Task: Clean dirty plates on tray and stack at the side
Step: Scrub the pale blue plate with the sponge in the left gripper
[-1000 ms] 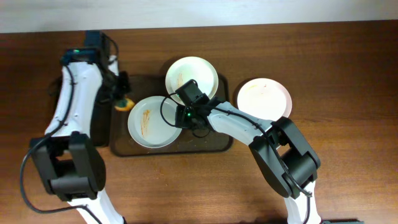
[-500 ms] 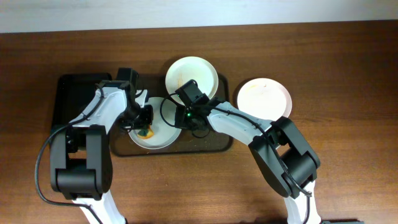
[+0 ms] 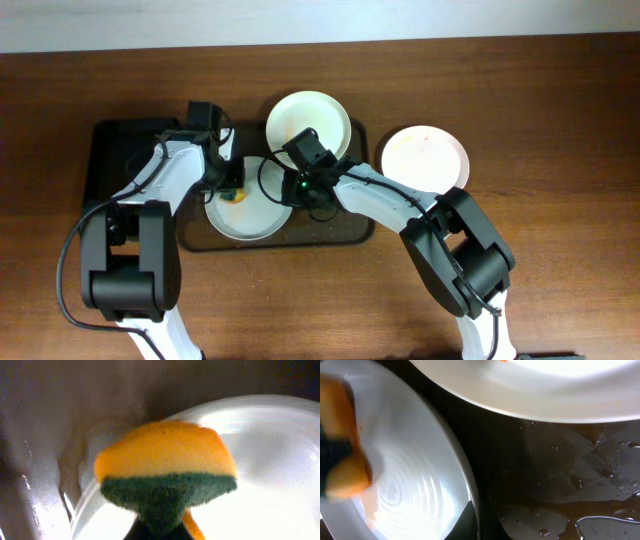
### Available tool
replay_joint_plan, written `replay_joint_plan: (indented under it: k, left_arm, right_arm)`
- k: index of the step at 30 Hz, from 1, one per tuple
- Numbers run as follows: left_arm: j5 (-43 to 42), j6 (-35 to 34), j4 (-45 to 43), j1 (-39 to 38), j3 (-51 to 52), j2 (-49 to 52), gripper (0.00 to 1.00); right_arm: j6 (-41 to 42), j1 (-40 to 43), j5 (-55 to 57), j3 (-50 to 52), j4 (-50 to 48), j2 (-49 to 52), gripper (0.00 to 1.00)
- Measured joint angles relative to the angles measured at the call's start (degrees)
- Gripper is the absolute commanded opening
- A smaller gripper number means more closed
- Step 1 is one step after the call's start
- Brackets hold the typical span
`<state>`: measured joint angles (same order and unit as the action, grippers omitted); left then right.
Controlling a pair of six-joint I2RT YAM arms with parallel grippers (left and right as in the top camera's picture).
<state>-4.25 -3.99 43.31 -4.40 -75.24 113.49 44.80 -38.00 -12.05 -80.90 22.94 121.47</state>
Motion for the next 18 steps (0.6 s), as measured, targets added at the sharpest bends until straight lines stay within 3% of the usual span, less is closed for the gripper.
replay_joint_plan:
  k: [4, 10, 14, 18]
  left_arm:
    - [-6.9, 3.5, 8.5, 0.1, 0.0, 0.0, 0.01]
    - [-13.2, 6.8, -0.2, 0.0, 0.3, 0.0, 0.01]
    - [-5.7, 5.0, -5.0, 0.0, 0.3, 0.0, 0.01]
    - [1.1, 0.7, -0.5, 0.0, 0.3, 0.0, 0.01]
  right_arm:
    - [0.0, 0.0, -0.1, 0.0, 0.2, 0.0, 0.04]
    - [0.0, 0.0, -0.2, 0.0, 0.2, 0.0, 0.04]
    - [0.0, 0.0, -0.2, 0.0, 0.2, 0.0, 0.04]
    - [0.0, 0.0, -0.6, 0.0, 0.2, 0.0, 0.04]
